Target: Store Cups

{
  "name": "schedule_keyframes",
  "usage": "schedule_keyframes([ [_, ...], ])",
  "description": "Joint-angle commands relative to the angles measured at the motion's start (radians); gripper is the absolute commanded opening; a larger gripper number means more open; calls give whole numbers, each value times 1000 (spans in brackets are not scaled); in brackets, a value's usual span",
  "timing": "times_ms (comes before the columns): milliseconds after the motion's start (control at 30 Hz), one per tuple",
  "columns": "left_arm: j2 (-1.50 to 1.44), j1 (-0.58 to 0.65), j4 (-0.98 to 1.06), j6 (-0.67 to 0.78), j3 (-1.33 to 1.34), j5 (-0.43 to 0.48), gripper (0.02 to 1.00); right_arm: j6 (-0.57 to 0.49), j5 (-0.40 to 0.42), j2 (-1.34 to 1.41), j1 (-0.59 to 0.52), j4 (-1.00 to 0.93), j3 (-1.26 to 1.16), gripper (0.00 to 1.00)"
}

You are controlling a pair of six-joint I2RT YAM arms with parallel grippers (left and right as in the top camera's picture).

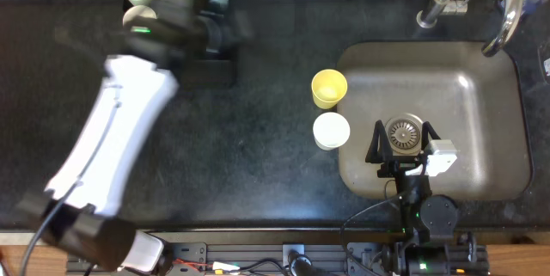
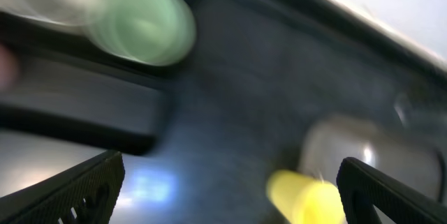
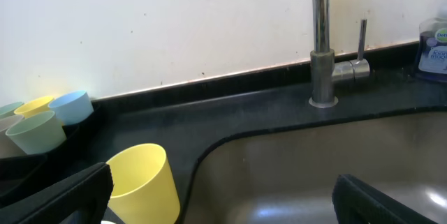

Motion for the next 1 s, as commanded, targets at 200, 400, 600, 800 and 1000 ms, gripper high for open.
schedule_keyframes([
  [200, 234, -225, 37, -90, 47, 134, 1000, 0, -3, -8, -6, 6, -5, 998],
  [400, 312, -252, -23, -71, 112, 150, 1000, 0, -3, -8, -6, 6, -5, 996],
  [600, 348, -252, -45, -71, 112, 158, 1000, 0, -3, -8, -6, 6, -5, 996],
  [800, 385, -252, -48, -72, 112, 195, 1000, 0, -3, -8, -6, 6, -5, 996],
  [1000, 392, -252, -51, -72, 112, 197, 1000, 0, -3, -8, -6, 6, -5, 996],
])
